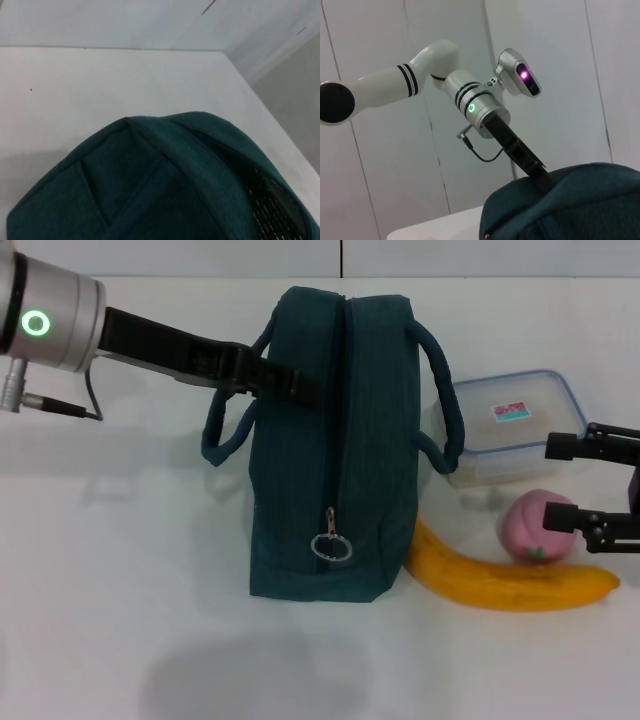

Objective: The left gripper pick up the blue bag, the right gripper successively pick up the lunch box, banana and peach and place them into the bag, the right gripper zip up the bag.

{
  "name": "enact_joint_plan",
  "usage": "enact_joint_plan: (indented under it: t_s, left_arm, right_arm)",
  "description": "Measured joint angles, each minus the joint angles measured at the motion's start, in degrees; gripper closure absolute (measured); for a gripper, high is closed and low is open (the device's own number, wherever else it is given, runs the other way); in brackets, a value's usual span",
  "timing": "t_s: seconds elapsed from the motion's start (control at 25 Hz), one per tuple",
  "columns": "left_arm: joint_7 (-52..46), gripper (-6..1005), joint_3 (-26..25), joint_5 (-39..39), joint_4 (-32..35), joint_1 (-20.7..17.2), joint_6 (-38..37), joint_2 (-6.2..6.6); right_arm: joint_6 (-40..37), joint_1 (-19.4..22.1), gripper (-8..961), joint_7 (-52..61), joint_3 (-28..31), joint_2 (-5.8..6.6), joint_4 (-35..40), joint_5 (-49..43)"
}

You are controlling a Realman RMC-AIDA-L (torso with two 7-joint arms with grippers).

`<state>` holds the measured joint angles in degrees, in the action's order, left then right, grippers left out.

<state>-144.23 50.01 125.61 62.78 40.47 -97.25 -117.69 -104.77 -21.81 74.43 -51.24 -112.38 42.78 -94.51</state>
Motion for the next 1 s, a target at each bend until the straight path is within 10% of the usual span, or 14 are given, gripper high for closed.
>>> enact_joint_plan:
  t_s: [0.4, 1.0]
  left_arm:
    - [0.3, 509, 0.3, 0.2, 0.0, 0.2, 0.3, 0.05]
    - [0.3, 949, 0.2, 0.1, 0.1, -0.5, 0.3, -0.01]
  right_arm:
    - [-0.1, 0.4, 170, -0.6, 5.7, -0.54, -5.5, 0.2]
    - [16.4, -0.1, 170, 5.7, 40.0, -2.11, -29.6, 1.8]
